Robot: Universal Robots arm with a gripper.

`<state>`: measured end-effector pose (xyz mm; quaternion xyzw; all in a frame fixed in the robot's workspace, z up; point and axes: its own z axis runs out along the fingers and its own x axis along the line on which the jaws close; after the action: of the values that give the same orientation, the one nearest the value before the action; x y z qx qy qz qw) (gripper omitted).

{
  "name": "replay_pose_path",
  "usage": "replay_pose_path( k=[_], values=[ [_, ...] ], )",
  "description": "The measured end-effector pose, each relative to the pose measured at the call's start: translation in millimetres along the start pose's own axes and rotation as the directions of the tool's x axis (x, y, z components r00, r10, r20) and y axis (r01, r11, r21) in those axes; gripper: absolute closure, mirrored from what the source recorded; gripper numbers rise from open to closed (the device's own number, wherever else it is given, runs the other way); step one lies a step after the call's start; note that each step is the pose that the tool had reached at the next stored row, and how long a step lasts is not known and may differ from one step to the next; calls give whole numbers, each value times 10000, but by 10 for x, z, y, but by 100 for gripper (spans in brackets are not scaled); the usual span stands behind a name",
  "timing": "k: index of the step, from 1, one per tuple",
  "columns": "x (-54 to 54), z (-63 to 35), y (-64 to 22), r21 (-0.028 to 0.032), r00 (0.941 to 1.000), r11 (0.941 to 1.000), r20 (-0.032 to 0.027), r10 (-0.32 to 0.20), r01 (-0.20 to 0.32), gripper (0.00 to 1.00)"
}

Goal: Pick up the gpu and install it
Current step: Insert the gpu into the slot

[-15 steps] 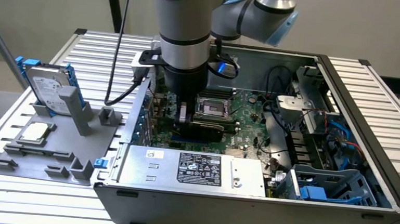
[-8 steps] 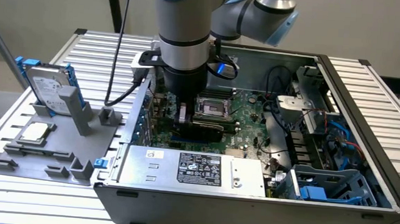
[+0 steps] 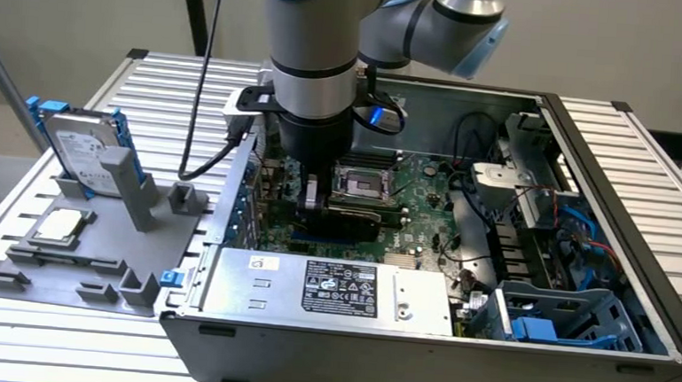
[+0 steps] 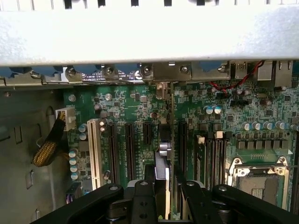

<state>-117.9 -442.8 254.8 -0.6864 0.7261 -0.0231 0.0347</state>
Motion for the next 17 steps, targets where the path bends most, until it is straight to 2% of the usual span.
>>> replay_pose_path(
  k=[12, 17],
  values=[
    [0, -2, 21, 13, 9999, 9999, 12, -147, 147, 74],
    [2, -3, 24, 53, 9998, 9998, 0, -217, 217, 74]
  ],
)
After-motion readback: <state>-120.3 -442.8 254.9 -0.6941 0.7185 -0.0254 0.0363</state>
